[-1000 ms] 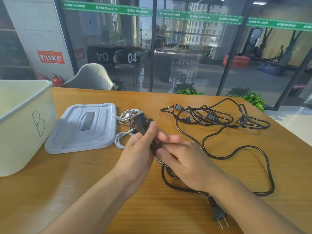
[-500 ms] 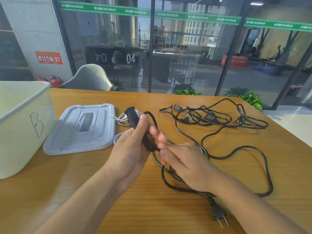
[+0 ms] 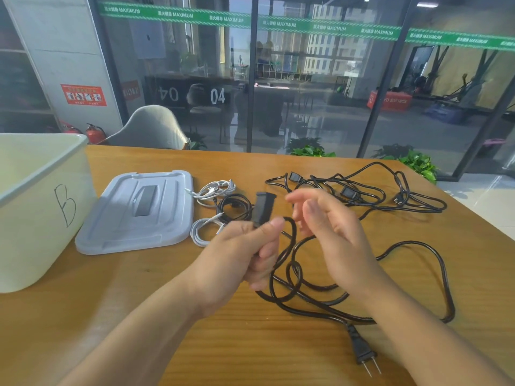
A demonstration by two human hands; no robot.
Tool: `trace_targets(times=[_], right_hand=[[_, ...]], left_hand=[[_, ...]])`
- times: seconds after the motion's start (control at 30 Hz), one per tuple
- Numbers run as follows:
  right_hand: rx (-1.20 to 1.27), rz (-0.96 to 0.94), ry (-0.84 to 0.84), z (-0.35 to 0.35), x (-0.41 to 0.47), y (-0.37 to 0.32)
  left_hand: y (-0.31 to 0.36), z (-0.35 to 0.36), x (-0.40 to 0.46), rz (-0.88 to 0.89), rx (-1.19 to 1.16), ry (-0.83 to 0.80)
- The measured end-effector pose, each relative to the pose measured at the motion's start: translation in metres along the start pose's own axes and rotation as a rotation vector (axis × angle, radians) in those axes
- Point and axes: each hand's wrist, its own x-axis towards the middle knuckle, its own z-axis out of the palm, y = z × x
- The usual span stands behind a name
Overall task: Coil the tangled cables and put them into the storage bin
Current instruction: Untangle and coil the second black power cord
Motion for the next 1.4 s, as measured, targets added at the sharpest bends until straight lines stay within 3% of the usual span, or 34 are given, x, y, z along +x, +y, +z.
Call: trace_targets(times=[0.17,0.53,0.77,0.87,0.97,1.07,1.27,1.4], right_hand=[[-0.026,0.013,-0.087,0.001,0.000,0.002],[0.212,0.125,-0.067,0.005,-0.001,0.002],[0.252,0.125,-0.073,0.003,0.001,0.009],[0.127,0.162,-0.131,-0.005,0.002,0.015],[-0.118,0.245,-0.377,-0.015,-0.001,0.023],[-0.297,0.209,-0.536,-0.022,-0.001,0.021],[-0.443,0.221,-0.624,-0.044,0.008,0.020],[-0.593,0.281,-0.591,-0.064,0.015,0.027]], left_hand=[[-0.006,0.012,-0.001,-0.062,0.244,-0.065],[-0.010,0.014,0.002,-0.076,-0.081,-0.106],[-0.010,0.008,0.003,-0.035,-0.097,-0.140],[-0.006,0.000,0.003,-0.001,-0.185,-0.071],[0.001,-0.012,0.002,0.042,-0.293,-0.042],[0.008,-0.020,0.000,0.056,-0.393,-0.025],[0.015,-0.023,-0.003,0.043,-0.537,-0.048],[0.020,-0.021,-0.006,0.014,-0.536,-0.055]])
